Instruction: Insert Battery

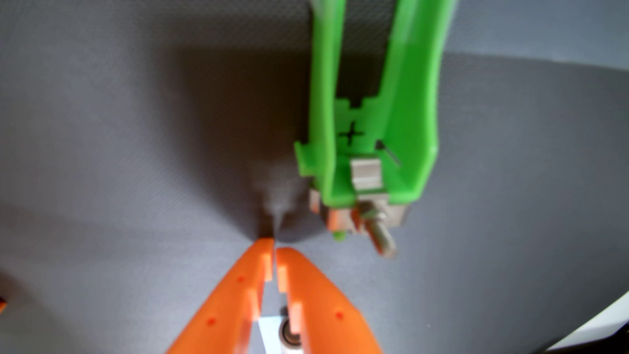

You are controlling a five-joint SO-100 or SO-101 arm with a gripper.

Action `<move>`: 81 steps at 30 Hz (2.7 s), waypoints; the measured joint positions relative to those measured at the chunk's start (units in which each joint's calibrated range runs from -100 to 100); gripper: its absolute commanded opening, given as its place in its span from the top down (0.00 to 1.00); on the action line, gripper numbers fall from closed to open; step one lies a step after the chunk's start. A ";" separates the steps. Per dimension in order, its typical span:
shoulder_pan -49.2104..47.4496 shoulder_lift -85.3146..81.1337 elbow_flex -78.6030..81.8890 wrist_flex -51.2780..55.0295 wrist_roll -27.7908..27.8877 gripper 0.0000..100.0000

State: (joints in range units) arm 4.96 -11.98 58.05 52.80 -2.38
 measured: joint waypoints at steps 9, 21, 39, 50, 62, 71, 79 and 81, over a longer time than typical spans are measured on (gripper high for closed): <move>-0.25 0.00 0.00 0.00 0.00 0.99; -0.33 0.00 0.00 0.00 0.10 0.99; -0.74 0.00 -2.62 1.51 0.26 0.99; -0.90 0.08 -12.66 11.55 0.36 0.99; 3.36 0.08 -15.55 13.22 5.16 0.99; 11.06 0.08 -17.54 13.22 11.14 0.99; 18.27 0.08 -17.54 13.22 15.12 0.99; 19.66 0.08 -17.54 12.97 15.48 0.99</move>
State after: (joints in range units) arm 24.62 -11.90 40.51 65.77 13.10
